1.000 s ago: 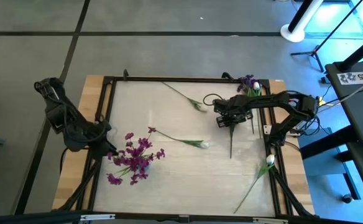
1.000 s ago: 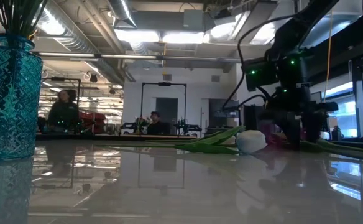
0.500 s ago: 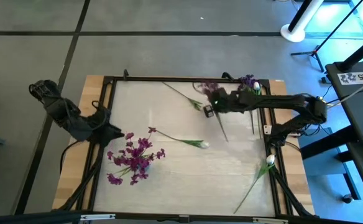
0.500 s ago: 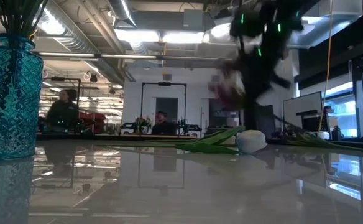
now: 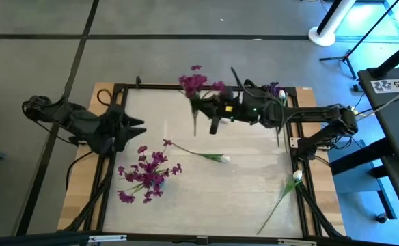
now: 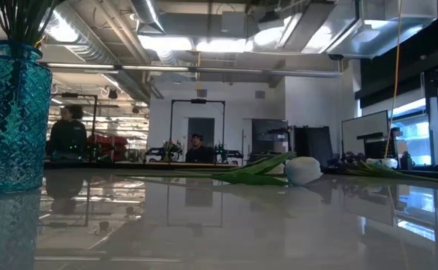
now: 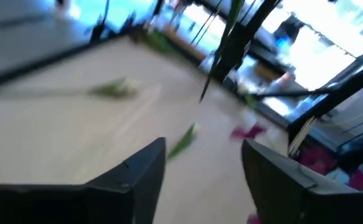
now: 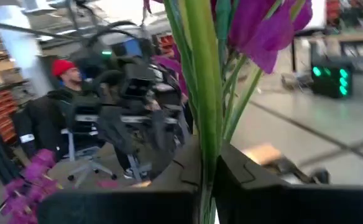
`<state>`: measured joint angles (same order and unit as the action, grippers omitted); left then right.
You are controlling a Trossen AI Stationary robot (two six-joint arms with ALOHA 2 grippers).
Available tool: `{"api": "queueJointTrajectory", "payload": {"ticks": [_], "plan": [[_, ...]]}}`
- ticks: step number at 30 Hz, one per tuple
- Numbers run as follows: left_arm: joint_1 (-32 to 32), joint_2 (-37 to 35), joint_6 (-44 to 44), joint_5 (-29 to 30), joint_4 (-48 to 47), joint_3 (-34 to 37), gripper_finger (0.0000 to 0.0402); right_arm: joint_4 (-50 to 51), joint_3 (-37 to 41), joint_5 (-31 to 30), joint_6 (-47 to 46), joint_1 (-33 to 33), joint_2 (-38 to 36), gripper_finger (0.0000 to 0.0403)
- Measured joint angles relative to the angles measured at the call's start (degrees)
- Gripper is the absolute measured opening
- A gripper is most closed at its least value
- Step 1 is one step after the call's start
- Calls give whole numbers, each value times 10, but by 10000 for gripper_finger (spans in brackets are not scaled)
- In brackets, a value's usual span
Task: Sort flowers into vase by color
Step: Put the light purple flowers into the blue vase
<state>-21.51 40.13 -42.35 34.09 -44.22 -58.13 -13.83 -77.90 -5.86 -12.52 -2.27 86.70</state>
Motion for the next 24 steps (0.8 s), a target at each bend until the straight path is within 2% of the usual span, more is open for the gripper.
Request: {"api": "queueJointTrajectory", "payload": {"ticks": [6, 10, 14, 17, 24], "plan": [[59, 13, 132, -21, 103, 0, 204, -1, -116, 34, 29, 14, 92, 10], [90, 24, 209, -68, 150, 0, 204, 0, -186, 50, 26, 13, 143, 23], [126, 39, 262, -116, 181, 0, 204, -1, -244, 62, 40, 16, 183, 19], [154, 50, 291, -144, 197, 0, 204, -1, -271, 69, 40, 20, 203, 11], [212, 77, 308, -255, 281, 0, 204, -4, -275, 27, 46, 19, 205, 20]]}}
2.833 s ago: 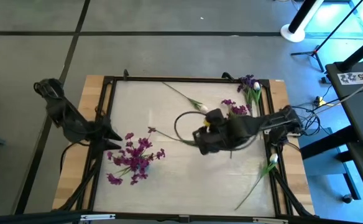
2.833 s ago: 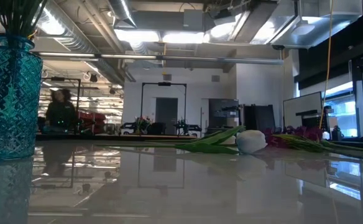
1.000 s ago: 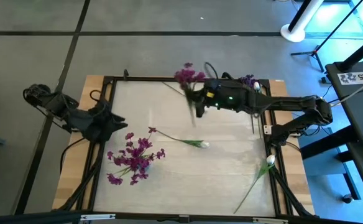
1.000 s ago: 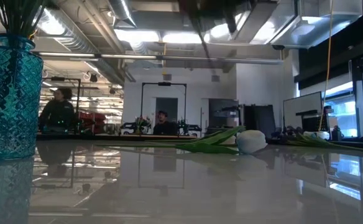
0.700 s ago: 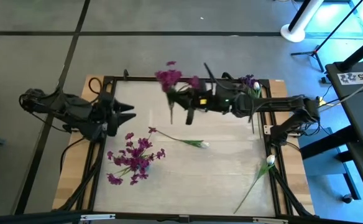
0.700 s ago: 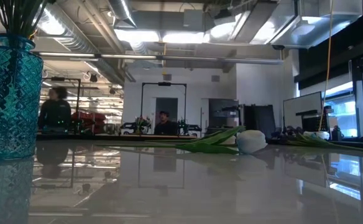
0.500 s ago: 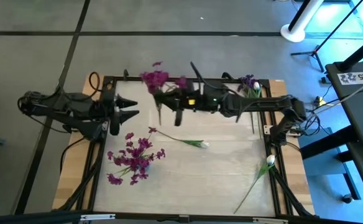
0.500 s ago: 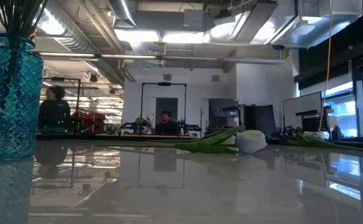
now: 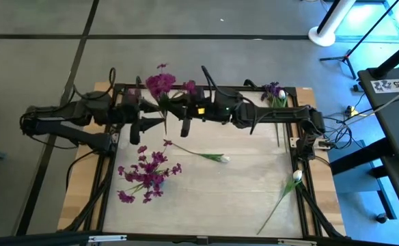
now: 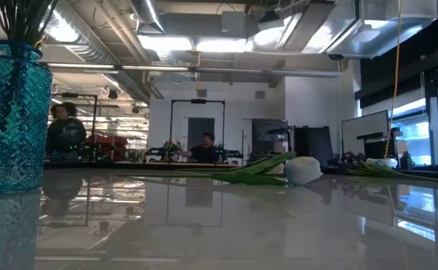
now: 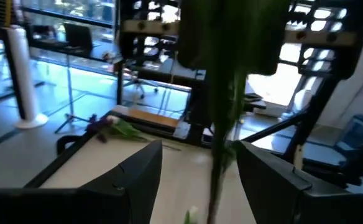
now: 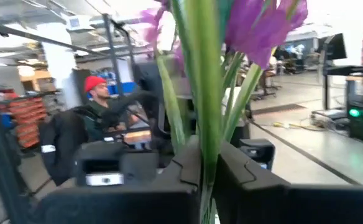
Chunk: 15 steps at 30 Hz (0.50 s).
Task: Sort flowers into vase by color
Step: Put the light purple flowers into the blue vase
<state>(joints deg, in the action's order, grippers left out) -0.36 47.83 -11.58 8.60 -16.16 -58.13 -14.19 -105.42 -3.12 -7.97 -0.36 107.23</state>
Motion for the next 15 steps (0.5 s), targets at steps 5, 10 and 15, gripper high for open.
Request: {"api": "queueJointTrajectory", "payload": {"ticks": [5, 10, 15], "plan": [[22, 23, -1, -66, 32, 0, 204, 1, 1, -4, 9, 0, 1, 16], [35, 28, -3, -65, 44, 0, 204, 10, 1, -3, 10, 0, 1, 17], [41, 28, -18, -57, 44, 0, 187, 21, 1, -3, 23, 0, 1, 29]]}}
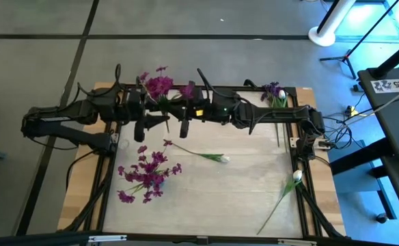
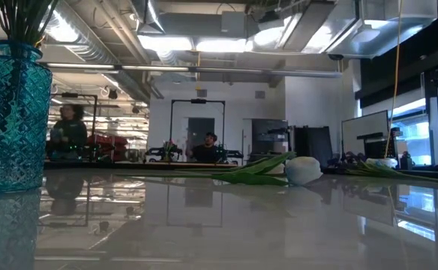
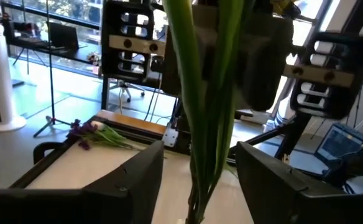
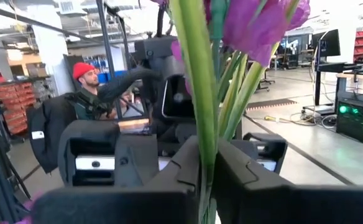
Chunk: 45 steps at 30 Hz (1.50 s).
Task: Sort flowers into vase by color
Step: Put the light purple flowers into the blue vase
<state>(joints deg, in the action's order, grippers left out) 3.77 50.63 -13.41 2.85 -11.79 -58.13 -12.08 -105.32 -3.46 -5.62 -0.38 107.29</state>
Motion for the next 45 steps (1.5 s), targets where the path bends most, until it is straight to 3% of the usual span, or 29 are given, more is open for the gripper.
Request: {"api": "queueJointTrajectory", "payload": {"ticks": [7, 10, 17, 24, 34, 39, 45], "plan": [[0, -1, -11, 0, -1, 0, 73, 2, 0, -5, 17, 0, 0, 36], [0, -3, -12, -1, -1, 0, 18, 2, 0, -4, 17, 0, 0, 61], [0, -31, -8, 1, -4, 0, 13, 3, 0, 0, 16, 0, -5, 182], [0, -131, 41, 35, -95, -1, 12, 0, 0, 0, 28, 11, -38, 273], [-1, -251, 18, 19, -192, -1, 10, 8, 0, -10, 31, 34, -47, 289], [-1, -269, 6, 14, -208, -1, 10, 34, 0, -4, 31, 38, -46, 289], [-1, -266, -41, -43, -214, -1, 10, 31, 0, 11, 31, 38, -46, 289]]}}
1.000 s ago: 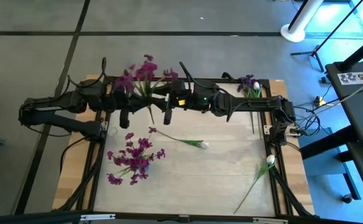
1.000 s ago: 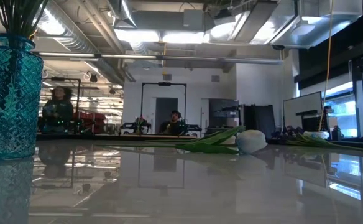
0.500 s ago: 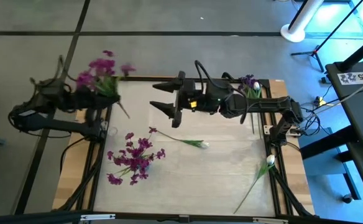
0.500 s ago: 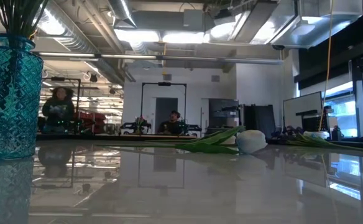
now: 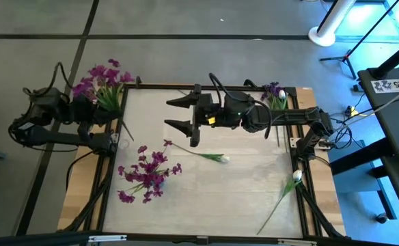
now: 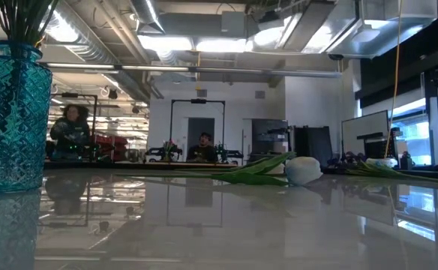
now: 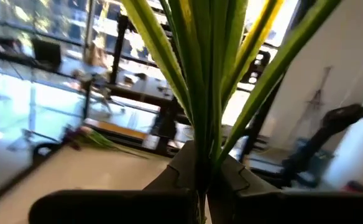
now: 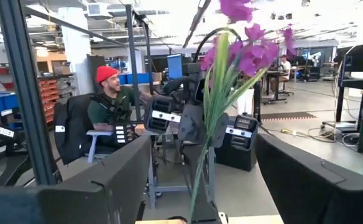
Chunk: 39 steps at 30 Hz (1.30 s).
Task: Sort flowers into vase by color
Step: Put the light purple flowers into the blue vase
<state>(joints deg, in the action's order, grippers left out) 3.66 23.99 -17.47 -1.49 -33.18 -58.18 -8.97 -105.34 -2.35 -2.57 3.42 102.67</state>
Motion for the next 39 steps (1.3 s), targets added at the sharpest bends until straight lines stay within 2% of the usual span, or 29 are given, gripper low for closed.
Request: {"api": "queueJointTrajectory", "payload": {"ticks": [4, 8, 14, 16, 19, 22, 30, 39], "plan": [[0, -5, -19, -8, -27, 0, 9, 0, 0, 0, 6, 10, 0, 289], [0, -16, -23, -19, -86, 1, 9, 2, 0, -10, 64, 37, 0, 289], [0, -55, -40, -82, -77, 59, 9, 7, 0, -99, 89, 87, -4, 289], [0, -75, -47, -99, -50, 99, 9, 9, 0, -144, 84, 103, -7, 289], [-3, -93, -62, -143, 54, 167, 9, 16, 0, -202, 65, 126, -10, 289], [-20, -95, -62, -163, 125, 221, 9, 18, 0, -255, 43, 145, -10, 289], [-110, -99, -24, -111, 185, 241, 9, 19, 0, -364, 14, 186, -10, 289], [-250, -99, 10, -9, 297, 305, 9, 19, 0, -395, 13, 186, -10, 289]]}}
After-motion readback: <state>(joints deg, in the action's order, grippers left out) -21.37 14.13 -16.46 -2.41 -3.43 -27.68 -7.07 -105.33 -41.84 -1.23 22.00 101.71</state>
